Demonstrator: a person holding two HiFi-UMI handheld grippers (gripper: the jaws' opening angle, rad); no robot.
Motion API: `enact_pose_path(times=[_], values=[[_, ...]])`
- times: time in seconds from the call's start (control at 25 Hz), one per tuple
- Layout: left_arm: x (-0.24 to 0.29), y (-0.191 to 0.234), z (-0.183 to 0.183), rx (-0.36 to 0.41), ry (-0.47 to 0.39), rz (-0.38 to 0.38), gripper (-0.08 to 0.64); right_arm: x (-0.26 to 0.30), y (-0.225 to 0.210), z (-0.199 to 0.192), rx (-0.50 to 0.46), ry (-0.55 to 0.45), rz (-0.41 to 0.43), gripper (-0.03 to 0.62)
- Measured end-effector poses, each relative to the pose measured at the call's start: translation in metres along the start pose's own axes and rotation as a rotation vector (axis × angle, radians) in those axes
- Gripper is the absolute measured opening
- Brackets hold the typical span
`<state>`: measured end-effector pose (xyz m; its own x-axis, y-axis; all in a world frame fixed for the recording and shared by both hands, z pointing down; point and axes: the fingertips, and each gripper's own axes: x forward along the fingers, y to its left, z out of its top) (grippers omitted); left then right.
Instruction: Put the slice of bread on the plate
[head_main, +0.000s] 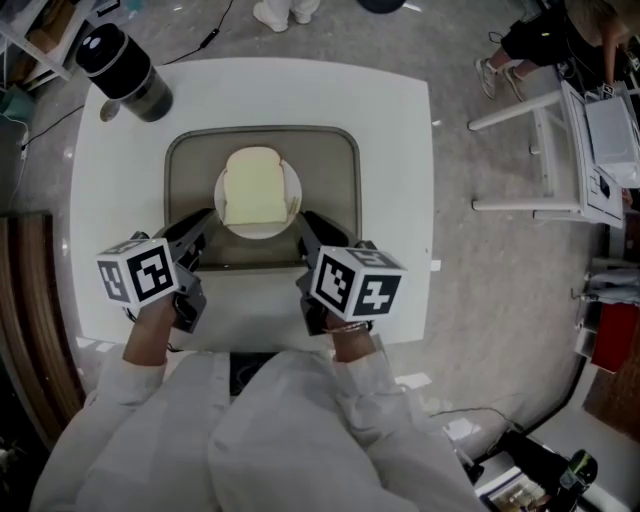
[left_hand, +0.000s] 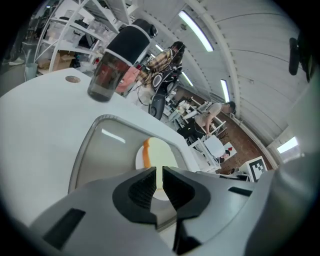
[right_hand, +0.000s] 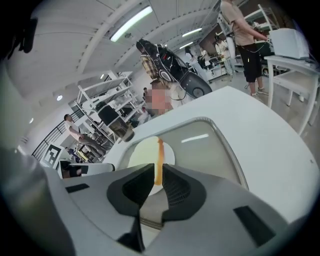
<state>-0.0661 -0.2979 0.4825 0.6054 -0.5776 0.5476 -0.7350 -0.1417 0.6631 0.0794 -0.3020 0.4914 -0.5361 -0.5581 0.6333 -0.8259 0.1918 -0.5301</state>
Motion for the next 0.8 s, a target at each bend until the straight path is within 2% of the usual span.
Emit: enact_pose_path(times=[0.2,0.4,0.52,0.64,0.8], values=[[-0.024,-0.036,-0.004,0.042,-0.099,-0.104,0.043,-0.040,0.030,0.006,-0.029,-0.174,0.094,0.057],[-0.066,-0.067,-0.013,0.133,-0.196,-0.170,0.035,-0.091,0.069,-0.005,-0.076,-0.279,0.176,0.051],[-0.097,-0.084,-0.023,0.181,-0.225,-0.211,0.027,-0.116,0.095,-0.019,-0.158,-0.324,0.199,0.044],[-0.133,-0.101,-0.033,0.265,-0.252,-0.241,0.015,-0.137,0.122,-0.036,-0.248,-0.368,0.214,0.031],[-0.170,-0.120,-0.043,0.410,-0.286,-0.245,0.011,-0.164,0.151,-0.051,-0.306,-0.418,0.236,0.025]])
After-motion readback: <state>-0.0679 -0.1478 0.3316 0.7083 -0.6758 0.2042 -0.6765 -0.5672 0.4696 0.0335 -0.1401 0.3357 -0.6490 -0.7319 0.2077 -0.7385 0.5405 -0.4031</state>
